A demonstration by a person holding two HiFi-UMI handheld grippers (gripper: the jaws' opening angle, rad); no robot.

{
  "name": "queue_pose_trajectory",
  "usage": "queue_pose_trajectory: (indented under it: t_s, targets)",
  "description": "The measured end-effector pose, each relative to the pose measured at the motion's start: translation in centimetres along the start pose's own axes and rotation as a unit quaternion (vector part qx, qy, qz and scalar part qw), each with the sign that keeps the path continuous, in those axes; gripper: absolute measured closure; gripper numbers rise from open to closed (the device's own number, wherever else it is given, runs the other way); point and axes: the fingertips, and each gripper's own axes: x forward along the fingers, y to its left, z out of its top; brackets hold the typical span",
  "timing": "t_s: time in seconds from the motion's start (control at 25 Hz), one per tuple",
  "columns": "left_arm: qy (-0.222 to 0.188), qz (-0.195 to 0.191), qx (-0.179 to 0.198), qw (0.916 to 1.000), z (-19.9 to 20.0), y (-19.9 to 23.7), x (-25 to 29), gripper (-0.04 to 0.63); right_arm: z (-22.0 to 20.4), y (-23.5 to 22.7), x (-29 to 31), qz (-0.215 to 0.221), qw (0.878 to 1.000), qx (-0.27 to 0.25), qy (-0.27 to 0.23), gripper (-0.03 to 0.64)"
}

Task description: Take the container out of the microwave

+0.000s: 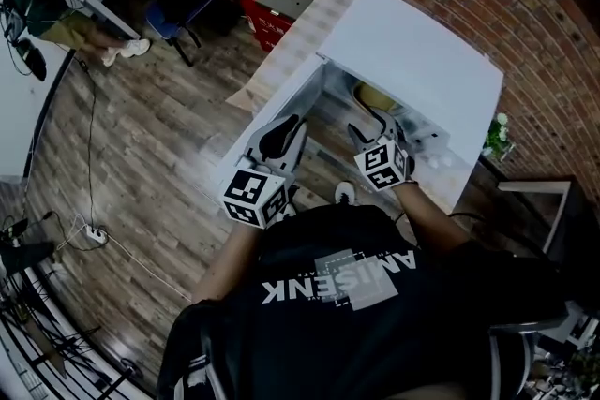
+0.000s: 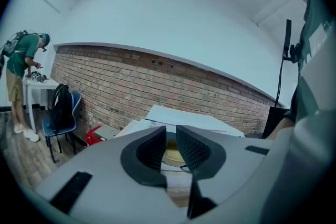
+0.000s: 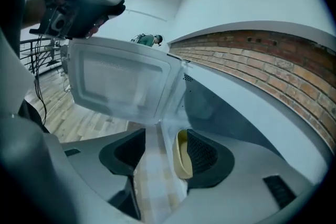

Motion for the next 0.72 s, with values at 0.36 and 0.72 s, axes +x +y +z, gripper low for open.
queue_pose_trajectory:
  t_s: [0.36, 0.72]
  targets:
    - [0.011, 0.013, -0.010, 0.9998, -0.5, 0.1, -0.2, 0.575, -3.1, -0.8, 4.3, -0.026, 0.996, -0.067, 0.055, 0.373]
    - [0.004, 0.026, -0.022, 0.9994, -0.3, 0.1, -0.8, 0.578, -4.8, -1.5, 6.7, -0.042, 0.989, -0.109, 0.093, 0.374]
